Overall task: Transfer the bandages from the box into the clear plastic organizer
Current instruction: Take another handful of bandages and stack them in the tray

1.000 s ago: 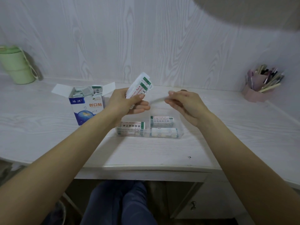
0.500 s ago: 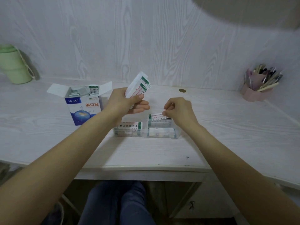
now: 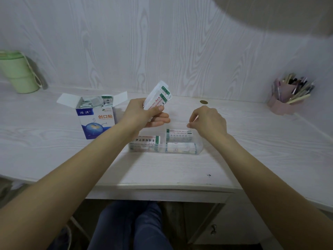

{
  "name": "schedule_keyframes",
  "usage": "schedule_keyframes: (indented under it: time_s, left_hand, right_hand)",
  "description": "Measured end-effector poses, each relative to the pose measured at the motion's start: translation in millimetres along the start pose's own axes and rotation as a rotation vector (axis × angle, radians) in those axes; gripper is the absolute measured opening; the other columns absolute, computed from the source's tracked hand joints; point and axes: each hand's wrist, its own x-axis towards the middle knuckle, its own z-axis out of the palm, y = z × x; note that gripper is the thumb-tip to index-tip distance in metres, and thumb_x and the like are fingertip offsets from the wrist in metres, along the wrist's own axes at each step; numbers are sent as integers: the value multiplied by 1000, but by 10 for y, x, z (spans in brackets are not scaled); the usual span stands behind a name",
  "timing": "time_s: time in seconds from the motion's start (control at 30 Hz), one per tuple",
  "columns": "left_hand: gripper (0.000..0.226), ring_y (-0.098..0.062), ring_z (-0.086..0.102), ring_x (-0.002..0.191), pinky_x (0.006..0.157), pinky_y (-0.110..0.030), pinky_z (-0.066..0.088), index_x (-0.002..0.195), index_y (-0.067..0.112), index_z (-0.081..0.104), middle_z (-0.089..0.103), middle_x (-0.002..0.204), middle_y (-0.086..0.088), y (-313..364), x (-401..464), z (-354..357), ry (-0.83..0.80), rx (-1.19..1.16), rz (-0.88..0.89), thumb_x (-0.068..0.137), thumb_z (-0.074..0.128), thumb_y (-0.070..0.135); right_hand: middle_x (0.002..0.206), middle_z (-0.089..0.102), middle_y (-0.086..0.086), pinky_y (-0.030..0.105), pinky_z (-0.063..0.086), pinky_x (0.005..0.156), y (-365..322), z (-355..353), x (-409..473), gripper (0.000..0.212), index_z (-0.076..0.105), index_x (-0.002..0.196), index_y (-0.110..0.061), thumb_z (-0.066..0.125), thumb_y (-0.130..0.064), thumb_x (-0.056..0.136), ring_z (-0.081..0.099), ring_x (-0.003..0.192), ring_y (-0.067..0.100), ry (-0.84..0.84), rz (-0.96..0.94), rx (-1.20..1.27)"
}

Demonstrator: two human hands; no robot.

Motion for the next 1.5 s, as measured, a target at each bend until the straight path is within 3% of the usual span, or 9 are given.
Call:
schedule_keyframes:
  time_s: [0.3, 0.47, 0.63, 0.7, 0.8, 0.97, 1.23, 1.33, 1.5]
  left_hand:
    - [23, -21, 72, 72, 62, -22, 58, 112, 1, 56, 71, 82, -16, 34, -27, 25, 1, 15, 17, 90, 60, 7]
    - [23, -22, 72, 73, 61, -21, 58, 111, 3, 56, 71, 85, -18, 40, -47, 10, -17, 15, -7, 89, 61, 7]
    - [12, -21, 73, 73, 56, -19, 56, 99, 10, 59, 72, 85, -17, 34, -114, 1, -102, 83, -45, 88, 62, 8]
    - [14, -21, 73, 74, 57, -18, 55, 99, 12, 60, 73, 84, -15, 45, -143, 19, -165, 93, -47, 87, 63, 8]
    - [14, -22, 73, 78, 64, -21, 58, 102, 14, 62, 74, 86, -12, 67, -182, 70, -263, 122, -39, 88, 61, 16]
    - [25, -25, 72, 81, 65, -24, 59, 104, 7, 62, 72, 91, -19, 67, -175, 59, -205, 56, -79, 99, 44, 23]
    - [22, -25, 72, 79, 65, -24, 59, 111, 1, 56, 72, 85, -12, 53, -130, -53, -4, 27, -46, 97, 51, 17]
    - [24, -23, 72, 77, 65, -23, 59, 116, 2, 54, 72, 85, -15, 49, -127, -122, 50, 27, -20, 97, 51, 15]
    - [27, -22, 72, 76, 65, -23, 59, 118, 0, 54, 72, 87, -16, 43, -121, -126, 66, 34, 2, 97, 51, 15]
  right_hand:
    - [98, 65, 8, 30, 38, 67, -125, 8, 5, 24, 67, 97, -12, 76, -26, 78, 61, 94, 26, -152, 32, -77]
    - [93, 62, 4, 29, 39, 68, -107, -2, -2, 20, 65, 97, -14, 71, -26, 82, 61, 93, 24, -97, 0, -111]
    - [87, 68, -6, 14, 44, 53, -209, -173, -91, 14, 68, 101, -19, 65, -24, 88, 65, 78, 7, 0, -145, 740]
    - [90, 70, -3, 17, 48, 53, -272, -182, -143, 23, 66, 104, -20, 71, -28, 83, 67, 78, 9, -51, -160, 840]
    - [88, 71, 7, 20, 53, 60, -313, -129, -181, 27, 66, 100, -10, 77, -15, 77, 68, 74, 14, -60, -153, 900]
    - [81, 72, 9, 22, 57, 71, -275, -99, -190, 33, 63, 101, -9, 78, -3, 73, 70, 72, 15, -83, -92, 1068]
    - [76, 66, 2, 19, 56, 68, -123, 3, -140, 20, 69, 90, -9, 78, -1, 74, 67, 71, 9, 24, -24, 1029]
    - [71, 62, 10, 17, 54, 67, -24, 58, -92, 11, 70, 78, -11, 75, -1, 77, 63, 63, 11, 59, 44, 1011]
    - [62, 61, 6, 4, 43, 53, 29, 121, -63, 7, 68, 76, -9, 72, -5, 79, 58, 47, 0, 78, 37, 638]
